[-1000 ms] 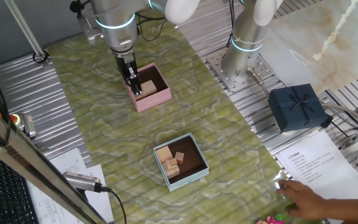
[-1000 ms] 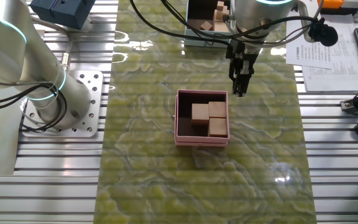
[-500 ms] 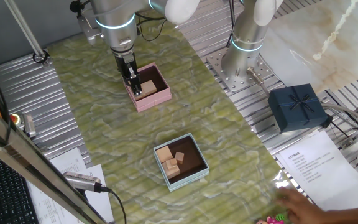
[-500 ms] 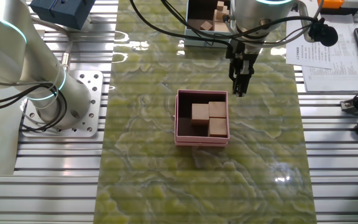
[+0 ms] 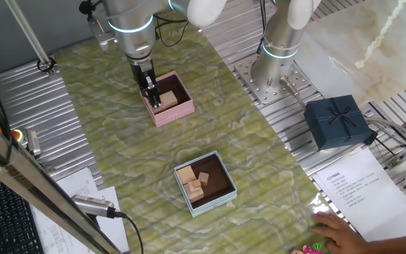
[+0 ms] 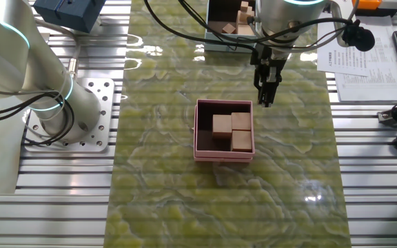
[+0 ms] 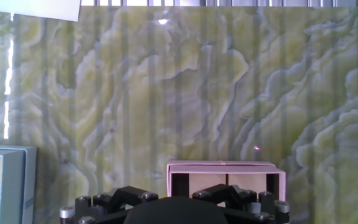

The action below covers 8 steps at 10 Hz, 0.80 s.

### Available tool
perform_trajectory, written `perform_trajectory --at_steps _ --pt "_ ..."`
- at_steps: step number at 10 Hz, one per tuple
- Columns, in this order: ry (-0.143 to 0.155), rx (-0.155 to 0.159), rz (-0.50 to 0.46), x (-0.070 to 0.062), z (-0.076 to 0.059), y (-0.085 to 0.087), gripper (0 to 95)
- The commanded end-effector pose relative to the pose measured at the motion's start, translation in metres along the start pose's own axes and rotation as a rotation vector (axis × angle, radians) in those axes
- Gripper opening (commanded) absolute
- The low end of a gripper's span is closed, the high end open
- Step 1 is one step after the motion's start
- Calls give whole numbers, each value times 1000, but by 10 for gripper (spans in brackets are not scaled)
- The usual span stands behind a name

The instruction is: Move an object from one box to another

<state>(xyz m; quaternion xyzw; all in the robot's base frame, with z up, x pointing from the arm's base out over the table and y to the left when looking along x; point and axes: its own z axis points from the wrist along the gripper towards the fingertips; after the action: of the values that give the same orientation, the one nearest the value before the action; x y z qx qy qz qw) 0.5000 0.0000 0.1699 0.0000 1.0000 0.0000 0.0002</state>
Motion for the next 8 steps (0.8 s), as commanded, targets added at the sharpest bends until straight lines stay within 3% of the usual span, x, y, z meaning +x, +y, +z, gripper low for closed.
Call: perform_trajectory --at_steps 1,8 --pt "67 -9 3 0 0 0 0" --pt "71 2 1 0 0 0 0"
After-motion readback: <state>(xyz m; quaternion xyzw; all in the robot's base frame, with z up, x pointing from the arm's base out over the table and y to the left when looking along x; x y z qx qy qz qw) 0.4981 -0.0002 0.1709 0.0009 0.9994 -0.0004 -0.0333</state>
